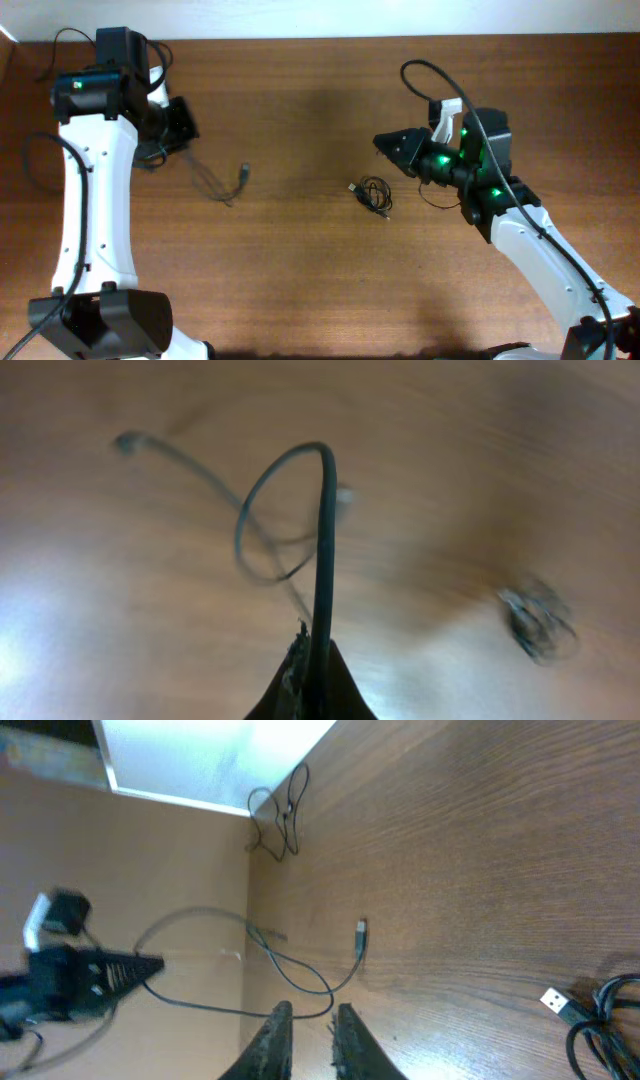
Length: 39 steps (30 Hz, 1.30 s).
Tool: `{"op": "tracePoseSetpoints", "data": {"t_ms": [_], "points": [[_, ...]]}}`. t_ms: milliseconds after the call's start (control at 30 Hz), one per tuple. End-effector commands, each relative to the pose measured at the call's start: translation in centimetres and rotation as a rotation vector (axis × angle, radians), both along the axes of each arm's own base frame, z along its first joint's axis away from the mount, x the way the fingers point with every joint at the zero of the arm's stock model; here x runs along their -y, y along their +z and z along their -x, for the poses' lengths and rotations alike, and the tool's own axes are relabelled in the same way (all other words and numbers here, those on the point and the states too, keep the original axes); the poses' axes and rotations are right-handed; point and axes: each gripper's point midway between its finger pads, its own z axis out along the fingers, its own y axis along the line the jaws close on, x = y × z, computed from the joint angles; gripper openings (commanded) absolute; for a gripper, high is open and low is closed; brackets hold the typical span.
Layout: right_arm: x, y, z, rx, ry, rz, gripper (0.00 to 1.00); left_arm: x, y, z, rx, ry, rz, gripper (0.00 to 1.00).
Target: Untangle cables
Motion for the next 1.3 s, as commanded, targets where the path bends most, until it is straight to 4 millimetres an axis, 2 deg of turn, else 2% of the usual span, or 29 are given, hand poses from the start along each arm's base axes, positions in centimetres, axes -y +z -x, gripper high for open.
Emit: {"op": "tracePoseSetpoints", "data": {"t_ms": [0,67,100,167,200,267,333,433,533,633,700,767,833,900,933,967,1000,1033,1067,1167,1200,1267], "points": [[-0.4,0.5,0.4,0.053,0.034,0.032,0.19,5.4,2.3,-0.4,0.117,-0.266,0.214,0.0],[-0.4,0.1,0.6,0.032,0.035,0.037,0.25,6.5,2.0,0.6,0.088,-0.34,0.203,0.0],[-0.5,-0.3,0.8,0.03,0.046,0.047,0.32,8.1,1.9,1.2,0.079,-0.434,0.191,0.0],[-1.0,-0.5,1.1,0.09,0.099,0.089,0.46,11.1,2.3,1.6,0.095,-0.514,0.239,0.0],[-1.6,-0.6,1.4,0.112,0.125,0.106,0.58,12.9,2.9,1.8,0.125,-0.589,0.292,0.0],[-2.9,-0.5,2.1,0.152,0.178,0.124,0.7,15.7,3.9,2.6,0.174,-0.724,0.375,0.0],[-4.3,-0.5,2.9,0.21,0.235,0.155,0.7,17.3,4.2,3.4,0.174,-0.772,0.408,0.0],[-5.4,-0.7,3.4,0.268,0.273,0.198,0.71,19.1,4.6,4.2,0.173,-0.821,0.446,0.0],[-6.2,-2.1,3.4,0.256,0.266,0.246,0.71,20.7,6.0,5.0,0.194,-0.856,0.56,0.0],[-6.2,-3.2,2.9,0.241,0.238,0.286,0.7,21.4,6.7,5.5,0.2,-0.869,0.626,0.0],[-6.2,-3.4,2.8,0.236,0.235,0.289,0.56,21.2,6.6,5.4,0.199,-0.866,0.612,0.0],[-6.1,-3.6,2.9,0.232,0.237,0.291,0.33,21.2,6.5,5.3,0.198,-0.864,0.607,0.0],[-6.1,-3.7,2.9,0.228,0.238,0.292,0.24,20.9,6.2,5.1,0.197,-0.858,0.577,0.0],[-6.1,-3.7,2.9,0.227,0.238,0.292,0.2,19.6,4.9,4.2,0.176,-0.814,0.469,0.0],[-6.1,-3.7,2.9,0.227,0.238,0.291,0.2,17.8,3.6,3.2,0.136,-0.714,0.354,0.0],[-6.1,-3.7,2.9,0.227,0.238,0.291,0.19,15.5,2.3,2.3,0.087,-0.565,0.227,0.0],[-6.1,-3.7,2.9,0.227,0.237,0.291,0.17,11.7,1.1,1.4,0.034,-0.336,0.054,0.0],[-6.1,-3.7,2.9,0.226,0.237,0.292,0.14,9.5,0.7,1.3,0.015,-0.211,-0.043,0.0],[-6.1,-3.7,2.9,0.225,0.237,0.292,0.12,8.4,0.6,1.2,0.011,-0.157,-0.088,0.0],[-5.5,-4.4,2.7,0.197,0.206,0.322,0.04,7.0,0.7,1.0,0.018,-0.109,-0.162,0.0],[-5.4,-4.6,2.7,0.19,0.199,0.332,0.04,5.6,0.8,0.9,0.02,-0.035,-0.223,0.0],[-5.4,-4.6,2.7,0.189,0.199,0.331,0.05,5.5,0.8,1.0,0.018,-0.009,-0.221,0.0]]}}
